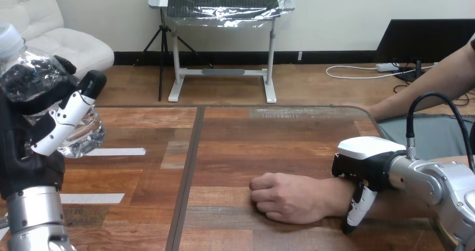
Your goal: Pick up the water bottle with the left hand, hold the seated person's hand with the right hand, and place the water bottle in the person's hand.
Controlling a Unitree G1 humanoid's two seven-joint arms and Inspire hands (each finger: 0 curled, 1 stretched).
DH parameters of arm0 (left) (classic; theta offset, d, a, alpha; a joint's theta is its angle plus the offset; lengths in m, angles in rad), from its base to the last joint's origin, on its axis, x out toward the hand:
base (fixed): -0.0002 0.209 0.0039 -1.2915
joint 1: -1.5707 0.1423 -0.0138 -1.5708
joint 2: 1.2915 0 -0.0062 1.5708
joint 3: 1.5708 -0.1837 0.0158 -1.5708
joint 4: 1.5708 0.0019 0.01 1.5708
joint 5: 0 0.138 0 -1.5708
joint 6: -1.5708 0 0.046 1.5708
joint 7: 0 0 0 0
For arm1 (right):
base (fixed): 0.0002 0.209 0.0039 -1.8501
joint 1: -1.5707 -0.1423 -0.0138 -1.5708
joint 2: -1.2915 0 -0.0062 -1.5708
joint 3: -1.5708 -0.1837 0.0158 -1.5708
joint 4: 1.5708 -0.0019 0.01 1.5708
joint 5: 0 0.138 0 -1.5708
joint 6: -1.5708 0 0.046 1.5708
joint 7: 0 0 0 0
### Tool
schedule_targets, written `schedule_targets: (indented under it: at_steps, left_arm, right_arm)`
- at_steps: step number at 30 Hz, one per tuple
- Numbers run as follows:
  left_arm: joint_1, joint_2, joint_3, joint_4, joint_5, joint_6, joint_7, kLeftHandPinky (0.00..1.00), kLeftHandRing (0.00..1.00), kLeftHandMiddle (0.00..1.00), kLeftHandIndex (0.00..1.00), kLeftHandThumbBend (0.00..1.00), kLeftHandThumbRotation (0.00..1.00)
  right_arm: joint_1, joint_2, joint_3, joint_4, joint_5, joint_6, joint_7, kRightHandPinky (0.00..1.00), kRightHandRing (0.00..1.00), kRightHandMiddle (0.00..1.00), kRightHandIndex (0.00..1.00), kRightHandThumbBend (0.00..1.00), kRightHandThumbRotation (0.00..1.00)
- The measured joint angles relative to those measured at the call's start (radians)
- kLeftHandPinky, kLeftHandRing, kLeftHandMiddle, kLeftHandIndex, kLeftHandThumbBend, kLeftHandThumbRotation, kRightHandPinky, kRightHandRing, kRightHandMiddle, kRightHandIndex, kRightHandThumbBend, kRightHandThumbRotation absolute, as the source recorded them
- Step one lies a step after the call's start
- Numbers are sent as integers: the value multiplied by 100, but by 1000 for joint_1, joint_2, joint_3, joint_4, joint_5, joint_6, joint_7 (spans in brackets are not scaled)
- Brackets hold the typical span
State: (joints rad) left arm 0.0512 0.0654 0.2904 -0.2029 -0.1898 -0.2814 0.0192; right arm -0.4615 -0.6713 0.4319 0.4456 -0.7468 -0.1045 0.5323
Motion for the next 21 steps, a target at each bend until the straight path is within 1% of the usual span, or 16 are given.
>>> schedule_targets:
  at_steps: [7, 11, 17, 21]
  left_arm:
    - [1, 0, 0, 0, -1, 0, -1, 20, 26, 31, 37, 46, 0]
    - [1, 0, 0, 0, -3, 0, -3, 20, 26, 31, 37, 46, 0]
    - [1, 0, 0, 0, -10, 0, -5, 20, 25, 31, 37, 46, 0]
    - [2, 0, 0, 0, -14, 0, -6, 20, 25, 31, 37, 46, 0]
  right_arm:
    - [0, 0, 1, -4, -1, 9, 0, 14, 21, 29, 31, 85, 10]
    - [1, 0, 1, -7, -2, 15, -2, 13, 19, 27, 29, 86, 9]
    - [6, 0, 1, -6, -2, 10, -37, 11, 16, 24, 26, 87, 5]
    - [10, 0, 2, -5, -7, 4, -60, 9, 15, 23, 25, 86, 5]
